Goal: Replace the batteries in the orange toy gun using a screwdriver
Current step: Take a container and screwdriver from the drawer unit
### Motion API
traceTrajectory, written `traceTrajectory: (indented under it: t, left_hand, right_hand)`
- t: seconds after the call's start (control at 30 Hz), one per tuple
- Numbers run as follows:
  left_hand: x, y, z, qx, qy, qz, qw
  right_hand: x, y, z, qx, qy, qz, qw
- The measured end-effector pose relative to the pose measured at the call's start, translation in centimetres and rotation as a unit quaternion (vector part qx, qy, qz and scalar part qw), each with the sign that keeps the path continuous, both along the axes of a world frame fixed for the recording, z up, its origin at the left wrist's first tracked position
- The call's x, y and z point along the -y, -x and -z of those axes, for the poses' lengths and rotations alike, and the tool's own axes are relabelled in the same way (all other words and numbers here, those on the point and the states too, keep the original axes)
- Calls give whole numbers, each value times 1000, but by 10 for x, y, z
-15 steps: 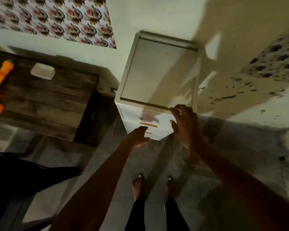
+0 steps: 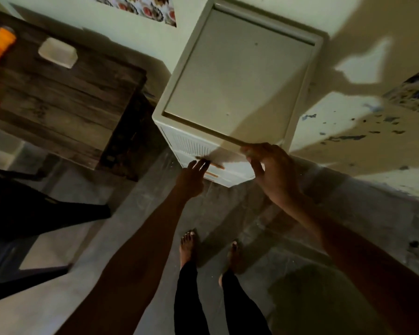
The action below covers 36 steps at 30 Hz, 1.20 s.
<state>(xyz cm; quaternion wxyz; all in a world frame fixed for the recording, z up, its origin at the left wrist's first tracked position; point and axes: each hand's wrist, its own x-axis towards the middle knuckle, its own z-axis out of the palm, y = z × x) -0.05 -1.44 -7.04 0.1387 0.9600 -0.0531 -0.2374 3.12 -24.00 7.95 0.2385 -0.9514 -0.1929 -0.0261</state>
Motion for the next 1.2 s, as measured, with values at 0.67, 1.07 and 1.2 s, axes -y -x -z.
traceTrajectory:
  t: [0.67,1.07,1.2]
  left_hand:
    - [-18,138,-114,302,18,-16,953]
    - [13,2,-142,319,43,-86,943]
    - [13,37,-134,353,79,-160,918]
  right_hand:
    - [-2,7,-8,-28,-29,21,999]
    - [2,3,-6,-19,-64,13,998]
    - [-3,10,-6,-14,-36,19,999]
